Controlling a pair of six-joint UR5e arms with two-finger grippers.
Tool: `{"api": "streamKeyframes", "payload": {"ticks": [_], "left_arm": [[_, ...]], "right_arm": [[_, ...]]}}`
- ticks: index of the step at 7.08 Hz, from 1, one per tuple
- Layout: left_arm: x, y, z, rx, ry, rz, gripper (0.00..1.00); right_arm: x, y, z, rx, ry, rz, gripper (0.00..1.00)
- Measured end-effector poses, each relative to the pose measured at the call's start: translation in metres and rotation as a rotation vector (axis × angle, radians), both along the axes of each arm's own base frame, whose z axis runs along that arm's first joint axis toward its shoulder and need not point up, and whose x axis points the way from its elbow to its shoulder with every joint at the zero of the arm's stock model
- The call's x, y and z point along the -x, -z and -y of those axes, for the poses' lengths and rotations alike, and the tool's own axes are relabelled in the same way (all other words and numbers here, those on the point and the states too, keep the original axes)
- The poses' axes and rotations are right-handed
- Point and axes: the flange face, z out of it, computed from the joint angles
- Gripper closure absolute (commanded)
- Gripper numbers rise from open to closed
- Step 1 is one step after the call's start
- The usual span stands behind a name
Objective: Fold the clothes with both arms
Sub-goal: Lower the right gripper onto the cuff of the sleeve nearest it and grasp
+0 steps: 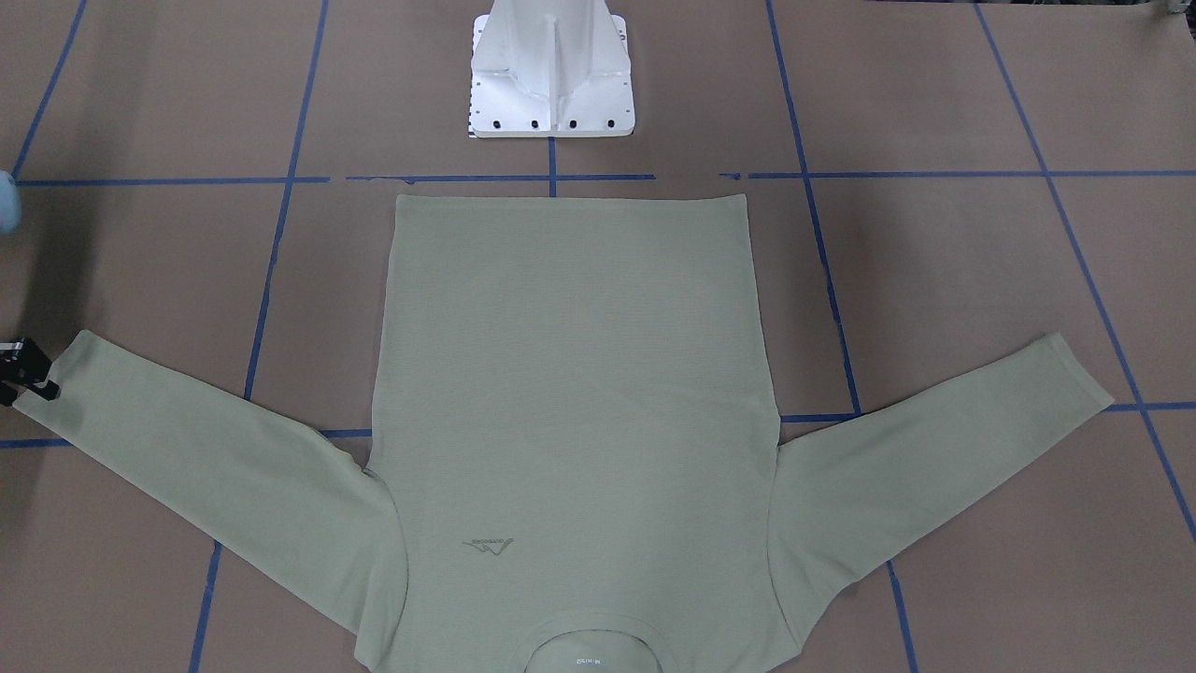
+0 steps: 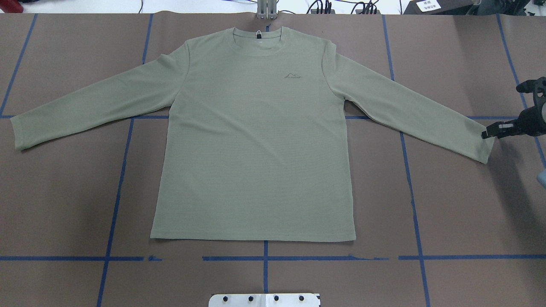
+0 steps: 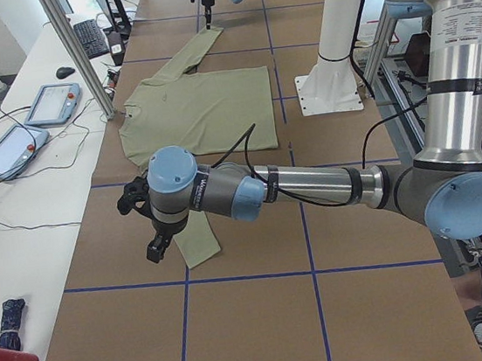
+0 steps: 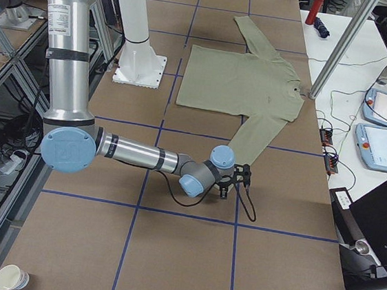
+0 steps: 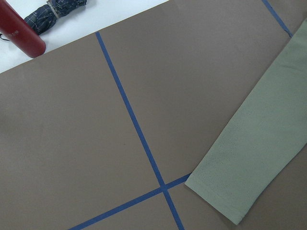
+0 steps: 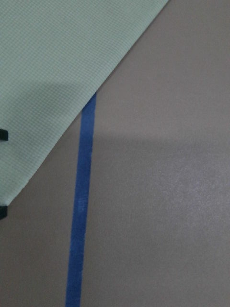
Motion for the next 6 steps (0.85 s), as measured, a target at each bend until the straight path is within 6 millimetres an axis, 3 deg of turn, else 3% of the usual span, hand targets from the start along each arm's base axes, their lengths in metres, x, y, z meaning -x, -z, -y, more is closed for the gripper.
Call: {"api": "streamKeyframes", "payload": {"ticks": [4, 5, 6], "left_arm": [[0.0, -0.001, -0.001, 0.001, 0.0, 0.0, 0.0], [0.0, -0.001, -0.001, 0.001, 0.0, 0.0, 0.0], [0.0, -0.001, -0.001, 0.001, 0.0, 0.0, 0.0]], "right_arm": [[0.007, 0.035, 0.019, -0.032, 0.001, 0.026, 1.0], [0.007, 0.059, 0.025, -0.021, -0.006, 0.02, 1.0], [0.009, 0.098, 0.034, 0.002, -0.011, 0.004, 1.0]]}}
